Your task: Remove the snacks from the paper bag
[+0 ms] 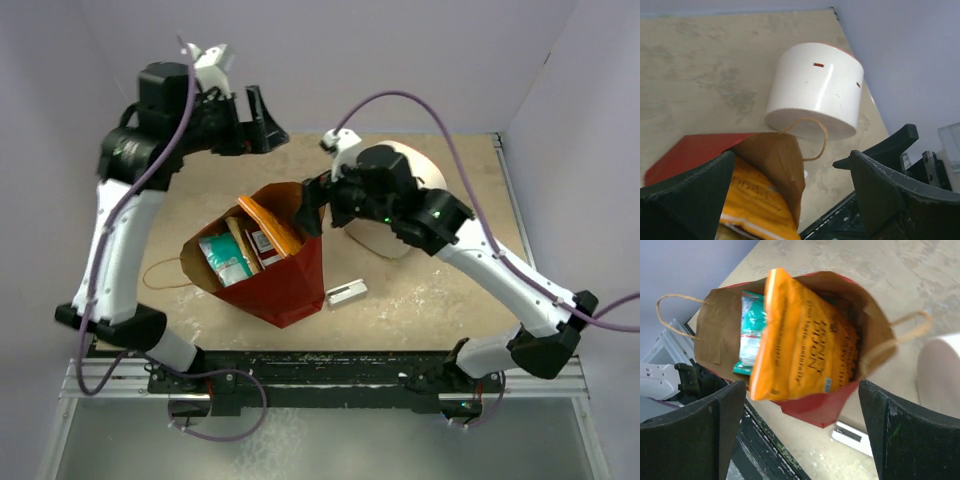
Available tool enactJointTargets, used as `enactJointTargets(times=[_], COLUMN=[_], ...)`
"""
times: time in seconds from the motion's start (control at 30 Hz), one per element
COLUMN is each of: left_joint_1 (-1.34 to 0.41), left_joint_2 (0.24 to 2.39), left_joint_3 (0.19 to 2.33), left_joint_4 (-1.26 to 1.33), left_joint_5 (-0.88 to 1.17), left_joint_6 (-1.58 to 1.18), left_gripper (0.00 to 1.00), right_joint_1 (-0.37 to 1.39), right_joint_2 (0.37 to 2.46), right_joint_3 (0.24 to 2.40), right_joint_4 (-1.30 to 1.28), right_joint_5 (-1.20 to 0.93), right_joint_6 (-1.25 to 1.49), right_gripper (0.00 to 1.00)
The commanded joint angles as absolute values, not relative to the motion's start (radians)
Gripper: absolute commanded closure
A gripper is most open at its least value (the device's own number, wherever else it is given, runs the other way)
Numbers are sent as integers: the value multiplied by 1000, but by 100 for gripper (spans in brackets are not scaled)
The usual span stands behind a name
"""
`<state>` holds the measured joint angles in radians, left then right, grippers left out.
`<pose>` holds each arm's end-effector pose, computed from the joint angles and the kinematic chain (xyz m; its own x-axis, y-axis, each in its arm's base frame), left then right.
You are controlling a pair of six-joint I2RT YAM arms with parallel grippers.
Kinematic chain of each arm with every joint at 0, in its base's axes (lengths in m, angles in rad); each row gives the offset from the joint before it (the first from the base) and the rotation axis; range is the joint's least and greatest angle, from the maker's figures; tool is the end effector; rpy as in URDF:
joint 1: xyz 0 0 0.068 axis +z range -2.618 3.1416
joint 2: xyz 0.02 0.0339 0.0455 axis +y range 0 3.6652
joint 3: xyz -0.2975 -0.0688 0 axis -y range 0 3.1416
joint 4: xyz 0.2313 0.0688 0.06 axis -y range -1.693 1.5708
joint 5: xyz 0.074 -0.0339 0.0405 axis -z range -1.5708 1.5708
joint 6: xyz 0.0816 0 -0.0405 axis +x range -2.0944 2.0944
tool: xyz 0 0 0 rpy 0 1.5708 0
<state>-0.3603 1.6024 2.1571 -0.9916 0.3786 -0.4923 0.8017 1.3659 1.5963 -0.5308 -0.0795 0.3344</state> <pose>0.2983 -0.1446 0.5203 -0.6519 -0.2237 -0.7245 0.3777 0.7327 -0.5661 0.2174 0.2340 0.4700 -0.4468 0.0088 -0.8946 -0.6589 0.6732 0.3357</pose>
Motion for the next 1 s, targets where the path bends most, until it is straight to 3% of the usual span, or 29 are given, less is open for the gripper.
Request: enactJointTargets(times=[0.0, 0.27, 0.43, 0.5, 0.57, 0.73, 0.9, 0.97], left_joint_1=[-360, -360, -360, -359, -360, -360, -359, -360], left_joint_2=[1400, 1049, 960, 954, 954, 948, 954, 967], left_joint_3=[2243, 1995, 1922, 1908, 1905, 1865, 1850, 1865], left_joint_4=[-1190, -1160, -1179, -1186, -1194, -1169, -1125, -1121], left_joint_5=[23, -295, -343, -333, -319, -266, -245, -241], left_joint_6=[-335, -454, -527, -537, -546, -574, -565, -555], left_gripper=[1, 1, 1, 1, 1, 1, 1, 1], right_joint_1=[971, 1152, 1152, 1153, 1152, 1152, 1152, 1152], right_joint_2=[1432, 1686, 1788, 1821, 1859, 1898, 1890, 1876], right_joint_3=[1696, 1874, 1926, 1943, 1980, 2022, 2029, 2051], right_joint_4=[-471, -620, -671, -684, -721, -754, -762, -747], right_joint_5=[122, 546, 576, 578, 581, 514, 474, 471], right_joint_6=[248, 186, 160, 166, 174, 183, 218, 220], right_gripper=[5, 7, 33, 52, 64, 69, 96, 100])
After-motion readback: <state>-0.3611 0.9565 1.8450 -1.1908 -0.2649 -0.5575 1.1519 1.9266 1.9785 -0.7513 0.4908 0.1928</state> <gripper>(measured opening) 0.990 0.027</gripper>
